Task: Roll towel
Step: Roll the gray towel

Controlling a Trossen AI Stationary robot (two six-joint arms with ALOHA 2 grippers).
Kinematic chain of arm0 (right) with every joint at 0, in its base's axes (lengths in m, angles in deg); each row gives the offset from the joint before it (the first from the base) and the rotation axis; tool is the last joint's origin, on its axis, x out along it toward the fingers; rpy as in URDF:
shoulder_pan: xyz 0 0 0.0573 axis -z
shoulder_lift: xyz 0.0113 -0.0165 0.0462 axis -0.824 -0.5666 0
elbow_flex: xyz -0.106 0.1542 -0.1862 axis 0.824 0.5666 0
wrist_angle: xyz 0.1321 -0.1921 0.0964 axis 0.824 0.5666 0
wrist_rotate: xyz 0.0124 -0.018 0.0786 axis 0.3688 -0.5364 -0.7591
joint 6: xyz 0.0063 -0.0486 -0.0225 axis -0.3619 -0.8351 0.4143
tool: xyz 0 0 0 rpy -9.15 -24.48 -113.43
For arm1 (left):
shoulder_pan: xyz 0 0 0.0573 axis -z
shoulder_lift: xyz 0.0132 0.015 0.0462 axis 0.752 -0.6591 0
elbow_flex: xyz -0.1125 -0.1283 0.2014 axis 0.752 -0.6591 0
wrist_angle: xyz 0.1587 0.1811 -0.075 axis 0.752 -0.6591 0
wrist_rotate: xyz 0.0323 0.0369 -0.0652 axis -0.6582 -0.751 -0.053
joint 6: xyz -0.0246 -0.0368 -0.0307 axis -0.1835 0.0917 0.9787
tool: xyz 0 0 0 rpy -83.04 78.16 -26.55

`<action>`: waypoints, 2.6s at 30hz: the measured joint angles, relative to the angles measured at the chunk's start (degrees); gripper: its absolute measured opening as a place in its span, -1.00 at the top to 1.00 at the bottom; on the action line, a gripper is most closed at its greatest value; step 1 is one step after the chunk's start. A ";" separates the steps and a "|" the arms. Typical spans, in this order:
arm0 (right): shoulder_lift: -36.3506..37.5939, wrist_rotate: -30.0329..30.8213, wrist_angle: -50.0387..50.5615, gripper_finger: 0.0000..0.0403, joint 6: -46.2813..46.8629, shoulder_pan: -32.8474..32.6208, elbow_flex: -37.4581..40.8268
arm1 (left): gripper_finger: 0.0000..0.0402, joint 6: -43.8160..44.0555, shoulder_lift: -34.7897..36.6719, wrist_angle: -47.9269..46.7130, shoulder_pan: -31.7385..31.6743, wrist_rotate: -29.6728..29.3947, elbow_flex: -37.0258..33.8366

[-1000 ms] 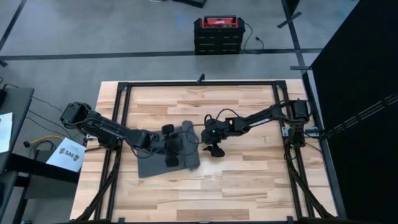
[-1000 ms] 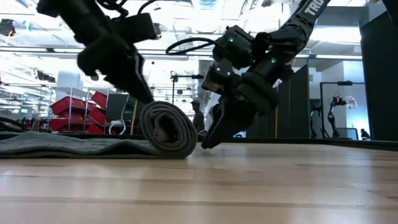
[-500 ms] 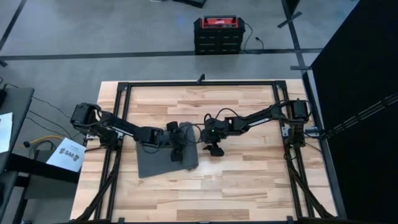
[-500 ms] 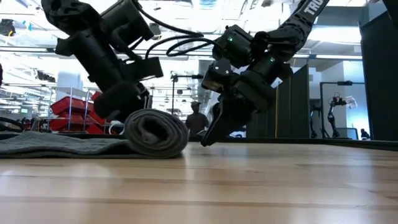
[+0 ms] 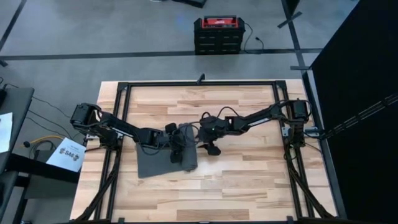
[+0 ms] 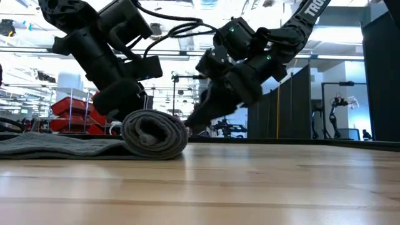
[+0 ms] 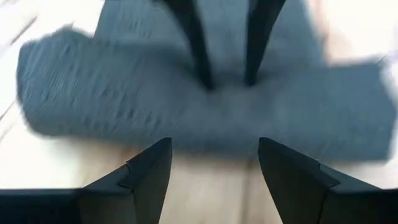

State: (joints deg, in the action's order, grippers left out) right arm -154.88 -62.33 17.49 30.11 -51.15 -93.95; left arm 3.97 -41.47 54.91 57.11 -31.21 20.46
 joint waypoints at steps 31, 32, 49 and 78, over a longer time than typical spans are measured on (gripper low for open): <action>-12.26 -6.40 -20.59 1.00 -2.94 4.31 -3.45 | 0.41 8.86 -4.51 -1.68 12.44 -0.49 4.88; -12.24 -6.15 -21.14 1.00 -2.99 4.44 -4.70 | 0.41 8.75 -4.70 -1.92 12.44 -0.76 4.90; -21.62 -6.04 -9.11 1.00 -3.88 6.55 -22.39 | 0.41 6.28 -5.05 -5.48 12.59 -1.97 6.61; -16.62 -8.96 -10.36 1.00 -1.24 -8.24 -16.58 | 0.41 37.63 -2.34 -12.44 28.50 -12.42 3.08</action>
State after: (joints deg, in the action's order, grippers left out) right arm -171.49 -71.29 7.13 28.87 -59.39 -110.53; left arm 41.61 -43.81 42.47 85.60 -43.64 23.54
